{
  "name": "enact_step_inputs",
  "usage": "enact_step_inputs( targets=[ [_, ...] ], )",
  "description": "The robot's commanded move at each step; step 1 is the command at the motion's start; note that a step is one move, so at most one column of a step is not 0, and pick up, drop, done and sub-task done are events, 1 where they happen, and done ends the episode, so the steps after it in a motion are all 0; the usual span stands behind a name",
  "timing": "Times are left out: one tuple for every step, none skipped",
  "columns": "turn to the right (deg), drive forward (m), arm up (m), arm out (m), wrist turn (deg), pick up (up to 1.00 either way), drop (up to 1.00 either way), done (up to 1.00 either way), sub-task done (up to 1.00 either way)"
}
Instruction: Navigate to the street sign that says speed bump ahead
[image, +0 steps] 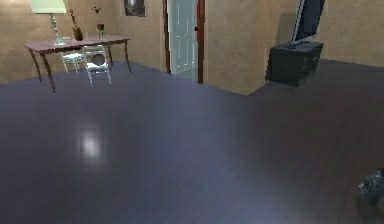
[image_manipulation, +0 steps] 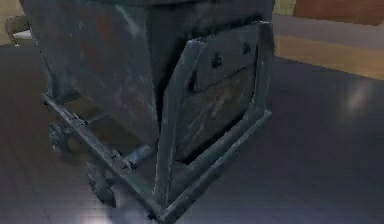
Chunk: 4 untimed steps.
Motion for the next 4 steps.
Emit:
enact_step_inputs(
  targets=[
    [0.0, 1.00, 0.00, 0.00, 0.0, 0.00, 0.00, 0.00, 0.00],
    [-3.0, 0.00, 0.00, 0.00, 0.0, 0.00, 0.00, 0.00, 0.00],
    [0.0, 1.00, 0.00, 0.00, 0.0, 0.00, 0.00, 0.00, 0.00],
    [0.0, 1.00, 0.00, 0.00, 0.0, 0.00, 0.00, 0.00, 0.00]
  ],
)
